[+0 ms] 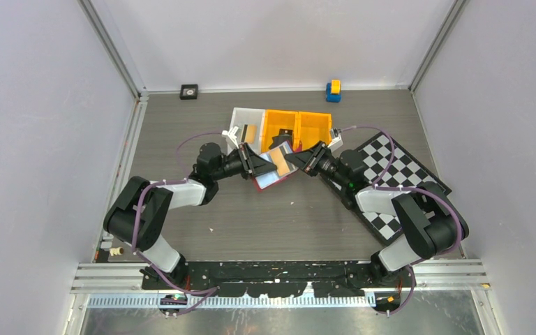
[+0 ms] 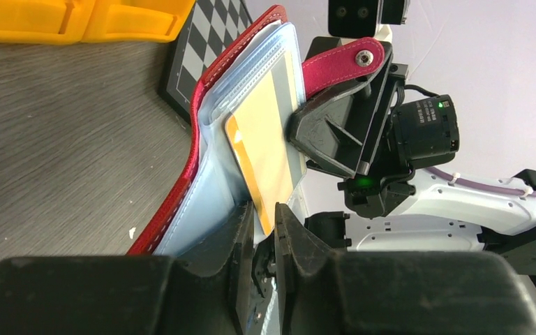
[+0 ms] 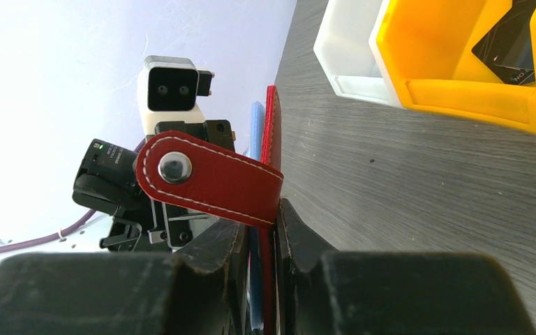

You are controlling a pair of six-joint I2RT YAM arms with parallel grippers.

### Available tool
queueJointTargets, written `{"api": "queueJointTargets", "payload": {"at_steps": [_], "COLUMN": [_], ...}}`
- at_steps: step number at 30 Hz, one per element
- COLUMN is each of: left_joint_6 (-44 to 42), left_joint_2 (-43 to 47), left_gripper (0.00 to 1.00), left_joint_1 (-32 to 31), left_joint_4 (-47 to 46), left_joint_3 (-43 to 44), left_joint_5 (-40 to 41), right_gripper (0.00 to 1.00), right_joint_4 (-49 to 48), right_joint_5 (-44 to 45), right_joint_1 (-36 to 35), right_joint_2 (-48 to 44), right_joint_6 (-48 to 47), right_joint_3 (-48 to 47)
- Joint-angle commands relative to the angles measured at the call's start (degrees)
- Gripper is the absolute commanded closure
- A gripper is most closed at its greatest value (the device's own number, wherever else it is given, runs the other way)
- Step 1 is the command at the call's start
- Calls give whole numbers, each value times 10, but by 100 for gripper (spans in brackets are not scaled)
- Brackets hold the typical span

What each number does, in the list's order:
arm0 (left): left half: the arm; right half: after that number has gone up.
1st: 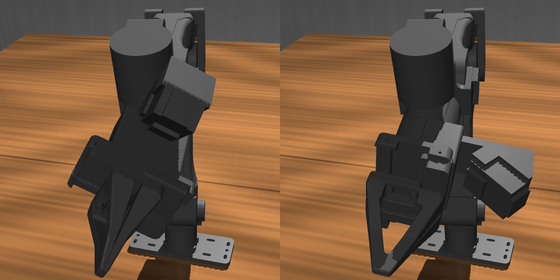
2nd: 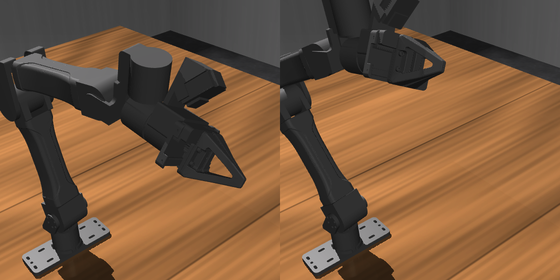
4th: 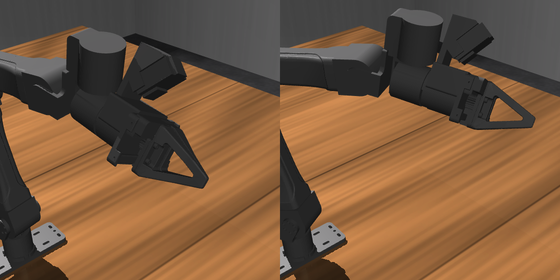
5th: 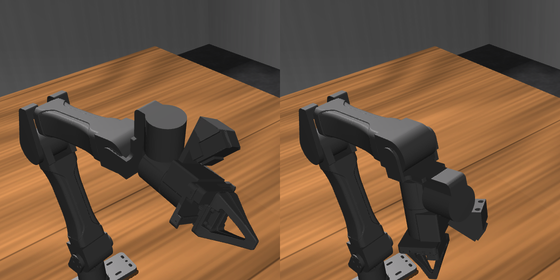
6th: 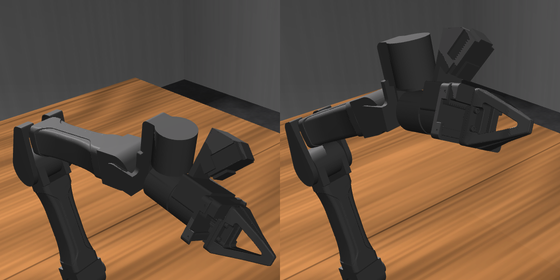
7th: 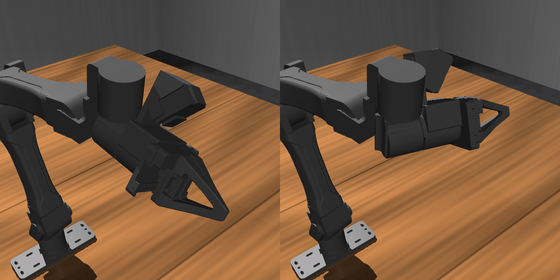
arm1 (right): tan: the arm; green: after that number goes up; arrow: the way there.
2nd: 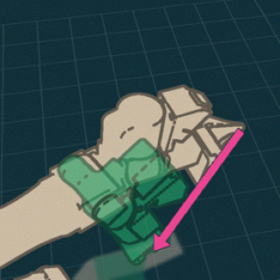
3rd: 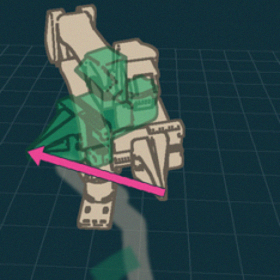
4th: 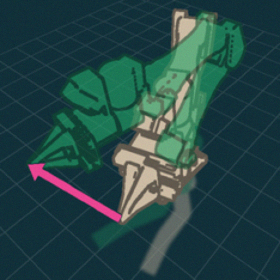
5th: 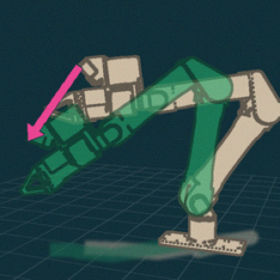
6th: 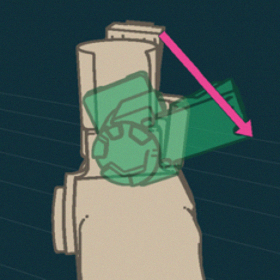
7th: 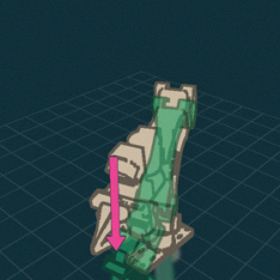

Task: Take the credit cards out of the card holder
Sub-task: Remove the credit card from the card holder.

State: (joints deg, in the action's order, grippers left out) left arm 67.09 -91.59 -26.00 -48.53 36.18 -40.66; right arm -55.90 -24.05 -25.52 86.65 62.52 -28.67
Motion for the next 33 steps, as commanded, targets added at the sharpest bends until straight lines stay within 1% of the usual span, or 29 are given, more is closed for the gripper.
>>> {"api": "queueJointTargets", "payload": {"at_steps": [1, 9, 16, 23, 29, 33], "left_joint_6": [24, 40, 31, 37, 46, 48], "left_joint_2": [19, 26, 48, 41, 38, 48], "left_gripper": [81, 80, 80, 80, 84, 84], "left_joint_1": [7, 25, 34, 35, 35, 35], "left_joint_4": [-102, -128, -119, -125, -143, -154], "left_joint_3": [4, -16, -29, -26, -26, -25], "left_joint_5": [-5, 6, 20, 14, 8, 1], "right_gripper": [100, 99, 100, 100, 99, 100], "right_joint_4": [-21, -28, -9, 0, 27, 41], "right_joint_5": [-37, -38, -31, -32, -34, -34], "right_joint_1": [-16, -17, -17, -23, -33, -38], "right_joint_2": [2, 4, -1, -3, -4, 5], "right_joint_6": [-4, 0, -10, -17, -33, -39], "right_joint_3": [-11, -10, -11, -15, -28, -36]}}
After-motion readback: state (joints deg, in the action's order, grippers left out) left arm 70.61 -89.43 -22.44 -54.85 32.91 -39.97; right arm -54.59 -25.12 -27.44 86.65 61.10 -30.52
